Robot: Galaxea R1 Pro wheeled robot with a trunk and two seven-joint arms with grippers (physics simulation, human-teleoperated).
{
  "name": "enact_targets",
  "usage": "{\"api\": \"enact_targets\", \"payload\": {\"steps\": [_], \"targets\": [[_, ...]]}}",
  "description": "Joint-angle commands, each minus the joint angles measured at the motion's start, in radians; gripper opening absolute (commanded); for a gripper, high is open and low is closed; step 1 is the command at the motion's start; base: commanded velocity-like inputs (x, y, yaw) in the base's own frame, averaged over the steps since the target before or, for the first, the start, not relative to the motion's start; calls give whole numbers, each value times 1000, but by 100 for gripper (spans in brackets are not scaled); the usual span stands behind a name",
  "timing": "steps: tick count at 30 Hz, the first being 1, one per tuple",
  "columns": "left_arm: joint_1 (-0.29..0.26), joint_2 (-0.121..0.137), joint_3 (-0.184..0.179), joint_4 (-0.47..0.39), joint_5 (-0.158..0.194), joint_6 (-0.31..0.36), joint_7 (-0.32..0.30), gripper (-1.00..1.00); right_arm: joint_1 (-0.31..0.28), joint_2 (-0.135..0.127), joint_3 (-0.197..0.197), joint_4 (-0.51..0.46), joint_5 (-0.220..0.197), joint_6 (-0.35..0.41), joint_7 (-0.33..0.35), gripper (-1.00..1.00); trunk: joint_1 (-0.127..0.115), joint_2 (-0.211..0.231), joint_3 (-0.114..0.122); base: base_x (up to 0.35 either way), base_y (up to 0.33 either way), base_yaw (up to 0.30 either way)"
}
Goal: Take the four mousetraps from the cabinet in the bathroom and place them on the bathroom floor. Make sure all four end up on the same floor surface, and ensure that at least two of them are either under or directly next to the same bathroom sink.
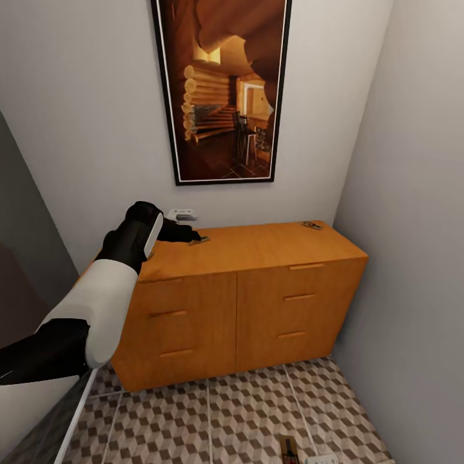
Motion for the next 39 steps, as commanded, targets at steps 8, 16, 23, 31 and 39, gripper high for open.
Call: {"api": "enact_targets", "payload": {"steps": [8, 16, 23, 31, 39], "targets": [[-1, 0, 1, 2, -11, 3, -8, 100, -1, 0, 4, 1, -11, -4, 8, -100, 0, -1, -1, 12, 26, 0], [-1, 0, 1, 3, -11, 3, -8, 100, -1, 0, 4, 1, -11, -4, 10, -100, 0, -1, -1, 1, 145, 0], [-1, 0, 0, 4, -11, 2, -8, 100, -1, 0, 4, 1, -11, -4, 10, -100, 0, -1, -1, 0, 34, 0], [-1, 0, 0, 5, -11, 1, -8, 100, -1, 0, 4, 1, -11, -4, 10, -100, 0, -1, -1, 0, 2, 0], [-1, 0, 1, 3, -11, 1, -8, 100, -1, 0, 4, 1, -11, -4, 10, -100, 0, -1, -1, 0, 0, 0]]}}
